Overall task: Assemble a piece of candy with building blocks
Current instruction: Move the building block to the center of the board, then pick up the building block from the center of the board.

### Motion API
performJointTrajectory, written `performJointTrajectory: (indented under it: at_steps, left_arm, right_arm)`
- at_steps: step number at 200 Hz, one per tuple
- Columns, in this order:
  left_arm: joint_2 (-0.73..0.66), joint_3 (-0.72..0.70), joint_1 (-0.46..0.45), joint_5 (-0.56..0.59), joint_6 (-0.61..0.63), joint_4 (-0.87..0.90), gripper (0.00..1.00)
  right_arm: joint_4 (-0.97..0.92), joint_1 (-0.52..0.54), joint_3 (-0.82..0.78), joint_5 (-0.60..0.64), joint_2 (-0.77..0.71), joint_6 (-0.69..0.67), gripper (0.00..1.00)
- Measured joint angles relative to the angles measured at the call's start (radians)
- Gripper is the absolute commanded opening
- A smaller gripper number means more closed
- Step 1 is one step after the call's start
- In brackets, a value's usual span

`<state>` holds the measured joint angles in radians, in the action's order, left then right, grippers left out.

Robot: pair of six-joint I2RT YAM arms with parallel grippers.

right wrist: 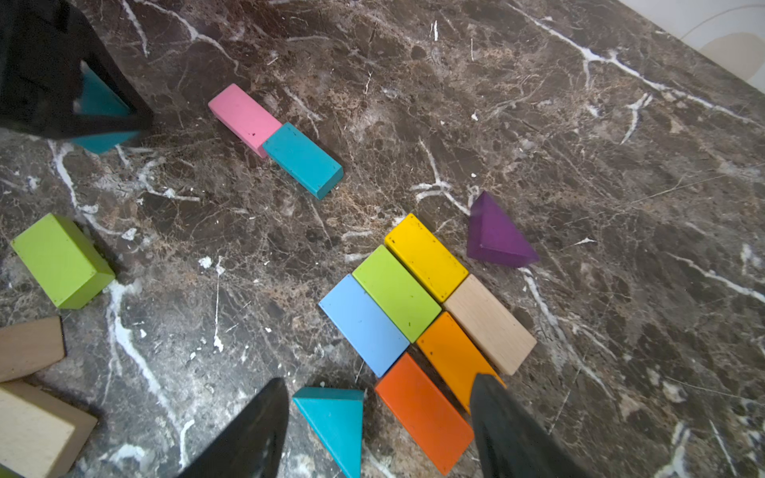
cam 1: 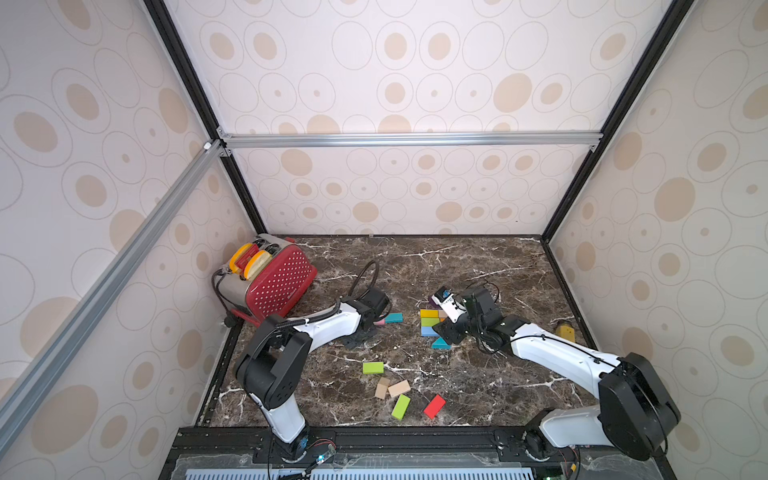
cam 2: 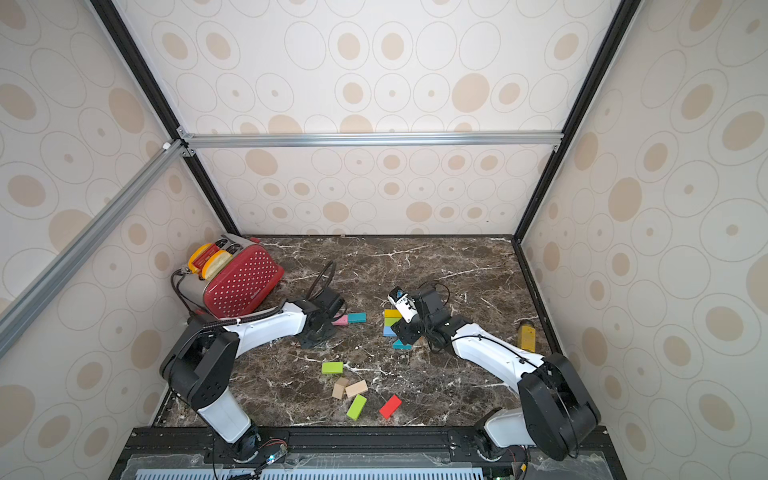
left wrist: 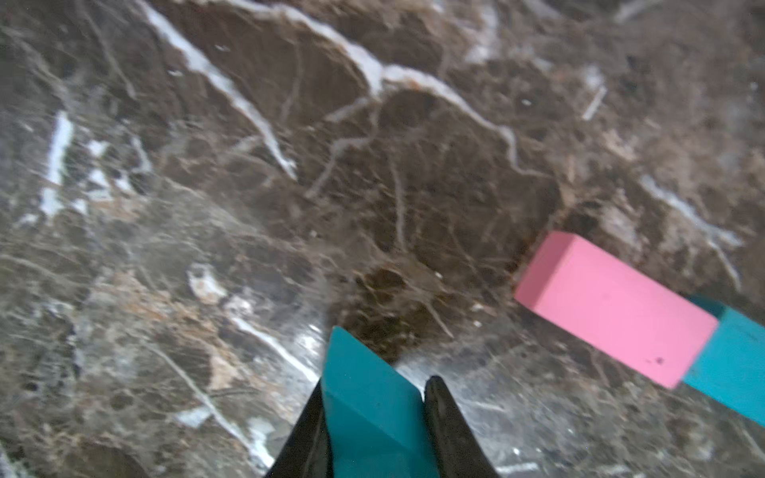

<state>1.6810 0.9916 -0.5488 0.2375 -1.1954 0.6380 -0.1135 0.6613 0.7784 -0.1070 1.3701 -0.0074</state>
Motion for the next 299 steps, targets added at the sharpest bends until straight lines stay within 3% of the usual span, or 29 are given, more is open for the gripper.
performJointTrajectory:
  at_steps: [54, 71, 105, 148, 181, 241, 299]
  left_arm:
    - [-0.036, -0.076, 0.093, -0.025, 0.096, -0.038, 0.6]
    - [-0.037, -0.078, 0.104, -0.038, 0.12, -0.047, 0.64]
    - [-0.132, -0.074, 0.105, -0.048, 0.175, -0.015, 0.68]
    - [-0.414, 0.058, 0.106, -0.039, 0.312, 0.097, 0.72]
    - [-0.607, 0.072, 0.106, -0.06, 0.431, 0.167, 0.74]
    - [-0.797, 0.024, 0.106, -0.084, 0.557, 0.264, 0.78]
    - [-0.827, -0.019, 0.106, -0.08, 0.613, 0.278, 0.79]
  right_arm:
    - [-0.017, 0.0, 0.002, -0.055, 0.007, 0.0, 0.73]
    - [-0.031, 0.0, 0.006, -0.093, 0.009, -0.003, 0.72]
    - [-0.05, 0.033, 0.016, -0.173, 0.009, -0.06, 0.72]
    - [-0.141, 0.245, 0.117, -0.21, 0.112, -0.234, 0.71]
    - [-0.217, 0.363, 0.2, -0.206, 0.238, -0.359, 0.66]
    - [-0.295, 0.436, 0.261, -0.157, 0.372, -0.477, 0.61]
    - [-0.333, 0.437, 0.298, -0.143, 0.404, -0.518, 0.56]
